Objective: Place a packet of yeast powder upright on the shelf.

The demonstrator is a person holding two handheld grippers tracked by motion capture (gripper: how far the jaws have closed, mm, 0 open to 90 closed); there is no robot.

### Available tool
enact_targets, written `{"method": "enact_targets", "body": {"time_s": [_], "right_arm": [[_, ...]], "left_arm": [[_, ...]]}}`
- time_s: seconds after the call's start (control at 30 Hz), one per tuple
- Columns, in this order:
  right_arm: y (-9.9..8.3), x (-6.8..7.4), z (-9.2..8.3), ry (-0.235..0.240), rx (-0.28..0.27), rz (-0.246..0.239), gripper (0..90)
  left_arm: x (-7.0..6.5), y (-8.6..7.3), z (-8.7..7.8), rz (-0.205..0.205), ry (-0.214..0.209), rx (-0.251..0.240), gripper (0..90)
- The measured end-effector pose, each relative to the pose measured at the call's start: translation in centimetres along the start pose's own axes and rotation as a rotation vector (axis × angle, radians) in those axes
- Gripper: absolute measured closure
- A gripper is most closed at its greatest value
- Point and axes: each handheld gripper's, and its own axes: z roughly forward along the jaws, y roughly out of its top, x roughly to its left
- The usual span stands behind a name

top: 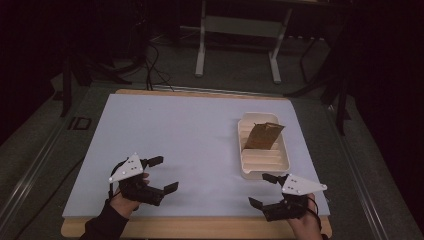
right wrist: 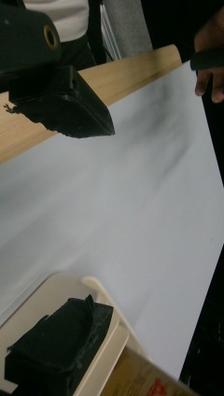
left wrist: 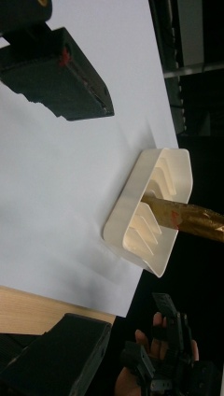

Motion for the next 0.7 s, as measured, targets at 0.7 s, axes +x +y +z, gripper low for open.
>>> {"method": "enact_targets", "body": {"time_s": [0.7], "right_arm": [[-0.51,-0.52,0.15,0.006,0.009,-0.009,12.1]], "left_arm": [[-0.26,-0.26,0.42,0.005,-0.012,0.011,1.5]]}}
